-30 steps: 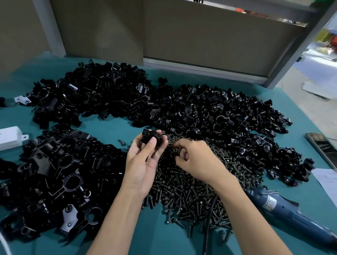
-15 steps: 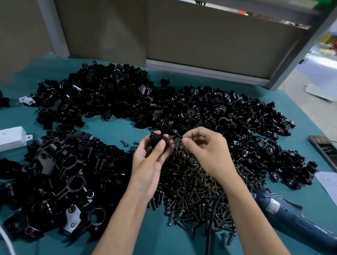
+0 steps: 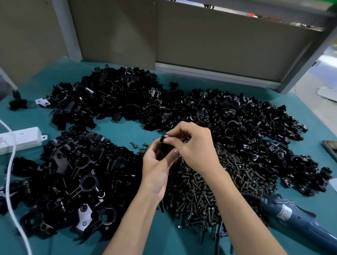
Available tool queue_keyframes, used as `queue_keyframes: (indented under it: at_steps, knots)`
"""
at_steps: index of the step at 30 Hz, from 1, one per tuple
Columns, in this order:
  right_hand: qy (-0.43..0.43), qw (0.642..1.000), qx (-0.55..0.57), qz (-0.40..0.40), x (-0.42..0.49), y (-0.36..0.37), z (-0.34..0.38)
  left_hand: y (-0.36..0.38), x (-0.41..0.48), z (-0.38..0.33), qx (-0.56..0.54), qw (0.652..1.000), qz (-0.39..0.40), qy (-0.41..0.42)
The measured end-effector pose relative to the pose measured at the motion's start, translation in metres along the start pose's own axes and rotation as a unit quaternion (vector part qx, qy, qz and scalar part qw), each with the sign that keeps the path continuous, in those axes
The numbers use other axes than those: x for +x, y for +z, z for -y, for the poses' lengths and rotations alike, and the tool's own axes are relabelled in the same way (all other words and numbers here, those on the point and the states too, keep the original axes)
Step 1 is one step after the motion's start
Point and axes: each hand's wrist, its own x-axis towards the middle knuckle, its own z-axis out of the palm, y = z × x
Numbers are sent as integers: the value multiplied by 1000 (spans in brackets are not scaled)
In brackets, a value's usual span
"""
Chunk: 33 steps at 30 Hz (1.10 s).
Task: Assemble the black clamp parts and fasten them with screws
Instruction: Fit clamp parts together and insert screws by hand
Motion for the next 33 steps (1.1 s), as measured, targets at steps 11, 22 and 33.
queue_keyframes:
  at_steps: [11, 22, 33]
  knots:
    - [39, 998, 43, 18, -2, -10, -1, 0, -1, 2, 96, 995, 10, 31]
    - [22, 999, -24, 30, -3, -12, -2, -1, 0, 5, 162, 985, 22, 61]
    - [-26, 999, 4, -45, -3, -38, -1, -5, 2, 2, 81, 995, 28, 45]
